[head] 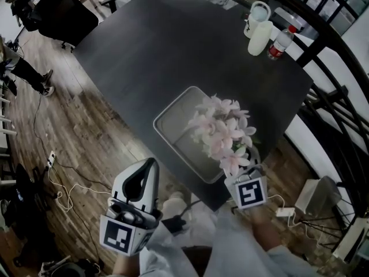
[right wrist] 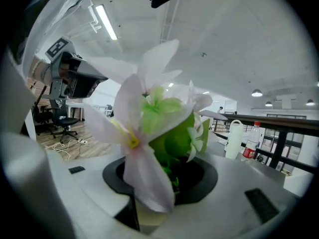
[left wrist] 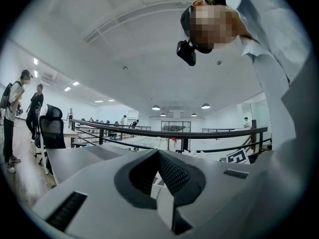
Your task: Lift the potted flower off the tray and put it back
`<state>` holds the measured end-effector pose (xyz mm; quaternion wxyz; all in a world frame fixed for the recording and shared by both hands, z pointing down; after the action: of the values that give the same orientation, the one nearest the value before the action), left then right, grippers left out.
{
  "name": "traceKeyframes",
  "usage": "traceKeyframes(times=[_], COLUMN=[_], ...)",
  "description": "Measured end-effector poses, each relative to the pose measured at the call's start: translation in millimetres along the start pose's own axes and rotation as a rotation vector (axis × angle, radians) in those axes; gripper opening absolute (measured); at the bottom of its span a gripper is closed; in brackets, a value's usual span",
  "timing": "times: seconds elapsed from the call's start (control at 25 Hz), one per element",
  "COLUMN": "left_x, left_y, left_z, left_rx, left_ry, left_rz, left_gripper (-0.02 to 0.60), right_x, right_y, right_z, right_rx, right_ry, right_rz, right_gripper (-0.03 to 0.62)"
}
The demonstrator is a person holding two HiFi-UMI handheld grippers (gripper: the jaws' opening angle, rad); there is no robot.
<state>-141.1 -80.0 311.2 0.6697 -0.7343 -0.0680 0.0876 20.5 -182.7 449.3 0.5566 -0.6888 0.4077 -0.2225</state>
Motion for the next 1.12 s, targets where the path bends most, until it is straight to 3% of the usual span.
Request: traceKeyframes(times=[0.48, 0.72, 0.88, 1.12], left_x=[4, 7, 2, 1], left_y=[-13, -17, -13, -18], left_z=[-4, -3, -6, -6], left_rx=[-0.053, -0.068, -0.043, -0.068], left_ry=[0.023, 0.017, 0.009, -0.011], left_rz=[0.006, 0.02, 0.005, 0.021], left_gripper=[-0.002, -0.002, -0.002, -0.002], right_x=[-9, -8, -8, -8], right_y=[-32, -37, -39, -41], right_z=[-17, -18, -23, -23], right_rx=[-0.056, -0.047, -0.053, -0.067], right_ry=[0.051, 0.04, 0.029, 0.016], right_rz=[0.054, 0.028, 0.007, -0.061], right_gripper=[0.173, 0.179, 0.207, 0.276])
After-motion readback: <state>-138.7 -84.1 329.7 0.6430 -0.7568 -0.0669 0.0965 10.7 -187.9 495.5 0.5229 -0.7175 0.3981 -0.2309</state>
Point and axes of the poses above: the fingertips, and each gripper's own axes: z backward along the fingers, x to its right, y out of its top, the point moved 3 cm from there along z, backward along the fingers
